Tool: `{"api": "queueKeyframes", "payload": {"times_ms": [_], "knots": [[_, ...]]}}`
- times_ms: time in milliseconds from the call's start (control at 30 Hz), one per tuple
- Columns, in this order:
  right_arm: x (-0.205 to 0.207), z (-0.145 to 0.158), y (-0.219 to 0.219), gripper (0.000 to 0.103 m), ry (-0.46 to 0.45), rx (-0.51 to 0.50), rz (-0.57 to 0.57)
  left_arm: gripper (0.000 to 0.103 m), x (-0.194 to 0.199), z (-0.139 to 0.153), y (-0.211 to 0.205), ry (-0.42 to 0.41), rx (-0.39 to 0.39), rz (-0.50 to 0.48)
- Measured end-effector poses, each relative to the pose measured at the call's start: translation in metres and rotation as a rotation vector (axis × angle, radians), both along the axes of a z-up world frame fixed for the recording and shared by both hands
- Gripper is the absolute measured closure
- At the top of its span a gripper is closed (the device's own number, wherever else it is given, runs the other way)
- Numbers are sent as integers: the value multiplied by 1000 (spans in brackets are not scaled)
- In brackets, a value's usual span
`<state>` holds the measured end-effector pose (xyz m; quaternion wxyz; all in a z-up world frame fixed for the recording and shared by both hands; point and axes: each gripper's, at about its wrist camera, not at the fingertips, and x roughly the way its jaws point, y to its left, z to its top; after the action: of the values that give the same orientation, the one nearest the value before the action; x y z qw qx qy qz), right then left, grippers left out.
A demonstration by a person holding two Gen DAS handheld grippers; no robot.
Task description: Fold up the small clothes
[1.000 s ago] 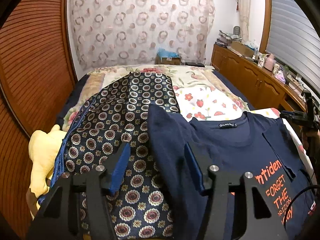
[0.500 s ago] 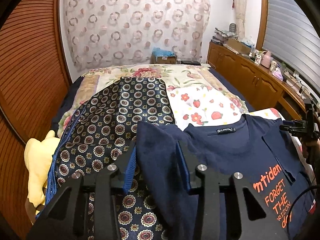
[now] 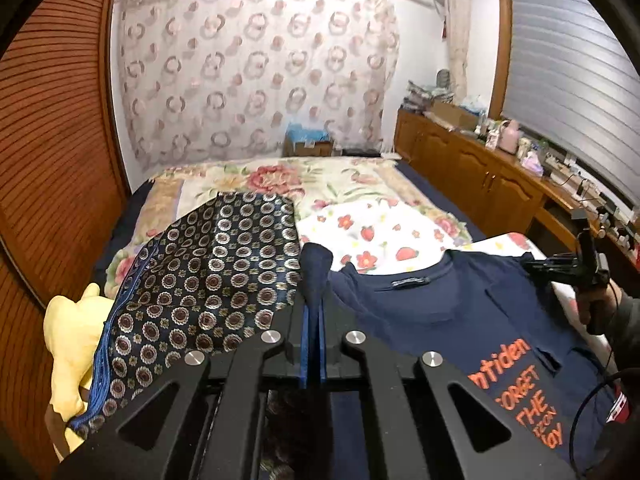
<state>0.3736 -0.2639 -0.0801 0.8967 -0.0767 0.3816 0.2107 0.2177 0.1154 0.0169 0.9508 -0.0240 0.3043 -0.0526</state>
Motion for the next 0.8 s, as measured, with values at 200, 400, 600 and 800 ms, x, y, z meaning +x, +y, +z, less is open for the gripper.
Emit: {"api": "queueKeyframes", "payload": {"times_ms": [200, 400, 600, 800], "knots": [[-49, 30, -14, 97, -97, 51, 4, 99, -37, 12, -15, -38, 0, -27], [-116, 51, -34, 97, -187, 88, 10, 99, -80, 15, -25, -80, -15, -50], [-178, 45, -50, 97, -213, 101, 7, 99, -128, 4, -22, -100, -42, -30], [-244, 37, -73, 97, -213, 124, 4, 99, -178, -12, -6, -82, -103, 29]]}}
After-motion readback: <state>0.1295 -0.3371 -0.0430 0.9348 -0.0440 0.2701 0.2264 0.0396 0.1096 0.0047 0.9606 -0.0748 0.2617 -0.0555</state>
